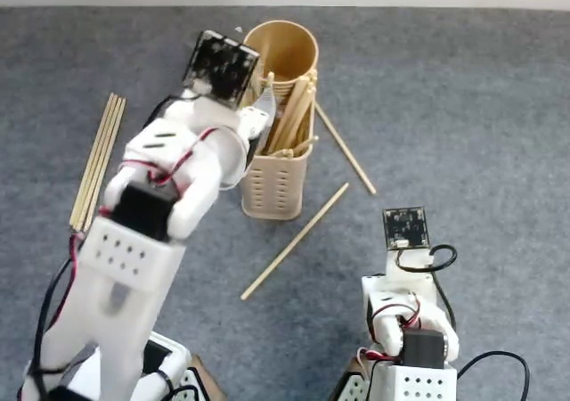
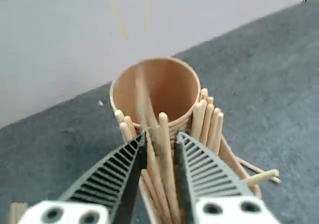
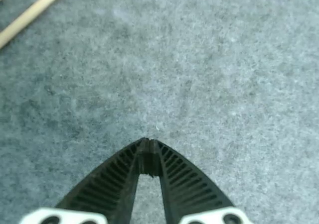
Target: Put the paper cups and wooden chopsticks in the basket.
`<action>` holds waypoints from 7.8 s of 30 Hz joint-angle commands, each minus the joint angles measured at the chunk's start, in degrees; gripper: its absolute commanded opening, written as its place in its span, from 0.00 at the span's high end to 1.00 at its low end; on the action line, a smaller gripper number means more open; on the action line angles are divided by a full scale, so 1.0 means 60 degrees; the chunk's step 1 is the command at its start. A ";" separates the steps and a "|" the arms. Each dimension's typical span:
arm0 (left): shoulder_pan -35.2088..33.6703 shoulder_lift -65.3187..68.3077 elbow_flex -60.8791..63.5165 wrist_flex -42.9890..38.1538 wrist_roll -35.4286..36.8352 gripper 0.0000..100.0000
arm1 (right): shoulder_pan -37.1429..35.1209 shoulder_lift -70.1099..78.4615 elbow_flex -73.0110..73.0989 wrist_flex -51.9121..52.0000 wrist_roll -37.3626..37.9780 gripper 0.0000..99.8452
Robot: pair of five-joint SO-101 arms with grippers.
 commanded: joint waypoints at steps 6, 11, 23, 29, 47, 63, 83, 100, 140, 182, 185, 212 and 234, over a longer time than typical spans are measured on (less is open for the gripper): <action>-0.3055 -0.0652 -0.1033 -0.0176 0.0044 0.86 | 0.0066 -0.0125 0.1458 0.0066 0.0015 0.99; -0.5868 0.1165 -0.1678 0.0894 -0.0190 0.86 | 0.0066 -0.0125 0.1458 0.0066 0.0015 0.99; -0.7612 0.7949 -0.4799 0.5377 -0.4337 0.86 | 0.0066 -0.0125 0.1458 0.0066 0.0015 0.99; -0.7568 1.0234 -0.6703 0.6667 -0.5641 0.84 | 0.0066 -0.0125 0.1458 0.0066 0.0015 0.99; -0.7348 1.2974 -0.8769 0.6901 -0.5465 0.84 | 0.0066 -0.0125 0.1458 0.0066 0.0015 0.99; -0.7670 1.2989 -0.7773 0.5685 -0.5465 0.84 | 0.0066 -0.0125 0.1458 0.0066 0.0015 0.99; -0.6103 1.4278 -0.8696 0.6081 -0.4821 0.87 | 0.0066 -0.0125 0.1458 0.0066 0.0015 0.99; -0.5487 1.5993 -1.5700 0.9333 -0.4733 1.00 | 0.0066 -0.0125 0.1458 0.0066 0.0015 0.99; 0.0110 0.0872 -0.3436 0.1407 -0.0205 1.00 | 0.0066 -0.0125 0.1458 0.0066 0.0015 0.99; -0.6747 0.3451 -0.1531 0.1421 -0.1275 0.91 | 0.0066 -0.0125 0.1458 0.0066 0.0015 0.99; -0.7348 0.5663 -0.2908 0.2945 -0.2037 0.90 | 0.0066 -0.0125 0.1458 0.0066 0.0015 0.99; -0.8374 1.7546 -1.5538 0.8996 -0.4381 0.83 | 0.0066 -0.0125 0.1458 0.0066 0.0015 0.99; -0.7099 1.6608 -1.5495 0.9304 -0.4396 1.00 | 0.0066 -0.0125 0.1458 0.0066 0.0015 0.99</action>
